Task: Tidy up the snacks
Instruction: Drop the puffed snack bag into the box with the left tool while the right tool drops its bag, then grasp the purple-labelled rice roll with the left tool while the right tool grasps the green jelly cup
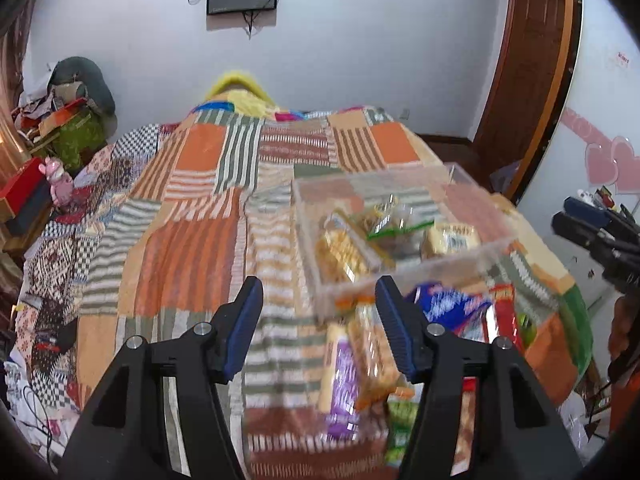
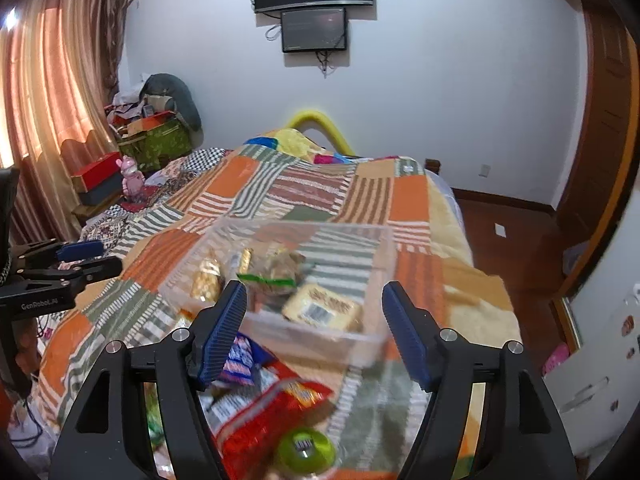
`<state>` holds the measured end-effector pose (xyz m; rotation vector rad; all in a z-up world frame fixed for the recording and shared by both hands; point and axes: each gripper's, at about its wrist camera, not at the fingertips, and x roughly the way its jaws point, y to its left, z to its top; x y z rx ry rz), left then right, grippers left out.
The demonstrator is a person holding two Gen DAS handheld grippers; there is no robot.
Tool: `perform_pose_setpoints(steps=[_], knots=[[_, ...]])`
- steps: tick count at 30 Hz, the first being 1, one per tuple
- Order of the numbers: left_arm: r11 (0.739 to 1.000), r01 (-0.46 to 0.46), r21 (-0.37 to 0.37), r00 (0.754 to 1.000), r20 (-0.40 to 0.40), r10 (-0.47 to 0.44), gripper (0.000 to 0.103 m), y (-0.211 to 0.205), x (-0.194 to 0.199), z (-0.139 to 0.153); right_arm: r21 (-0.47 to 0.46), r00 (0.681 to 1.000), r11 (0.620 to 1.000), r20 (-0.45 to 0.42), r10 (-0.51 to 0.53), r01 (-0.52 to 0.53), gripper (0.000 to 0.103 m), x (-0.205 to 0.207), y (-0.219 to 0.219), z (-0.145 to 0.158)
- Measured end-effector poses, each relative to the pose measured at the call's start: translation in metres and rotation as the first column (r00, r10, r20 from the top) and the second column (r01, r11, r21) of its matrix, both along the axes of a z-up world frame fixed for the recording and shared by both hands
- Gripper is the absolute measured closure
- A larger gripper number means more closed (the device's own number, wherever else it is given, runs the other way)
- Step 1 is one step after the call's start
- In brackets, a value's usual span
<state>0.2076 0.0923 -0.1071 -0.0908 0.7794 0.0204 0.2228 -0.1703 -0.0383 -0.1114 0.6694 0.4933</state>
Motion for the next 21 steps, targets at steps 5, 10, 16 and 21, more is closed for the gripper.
perform_pose_setpoints(steps=[5, 10, 16, 21], knots=[[1.000, -0.009, 0.003, 0.997, -0.072, 0.009, 0.045, 0.005, -0.013, -0.031, -0.029, 0.999, 0.999, -0.040, -0.025, 0.024, 0.036, -0.013, -0.014, -0.017], [0.999, -0.019, -0.026, 0.991, -0.135, 0.016, 0.045, 0.009, -0.025, -0.061, -0.034, 0.991, 0.999, -0.129, -0.035, 0.030, 0.036, -0.023, -0.022, -0.043], [0.998, -0.021, -0.054, 0.979, -0.204, 0.009, 0.045, 0.012, -0.027, -0.089, -0.048, 0.982, 0.999, -0.188, -0.028, 0.019, 0.036, -0.035, -0.022, -0.067], [0.998, 0.014, -0.057, 0.975, -0.220, -0.026, 0.045, 0.002, -0.017, -0.100, -0.059, 0.977, 0.998, -0.212, -0.028, 0.016, 0.036, -0.034, -0.020, -0.078]])
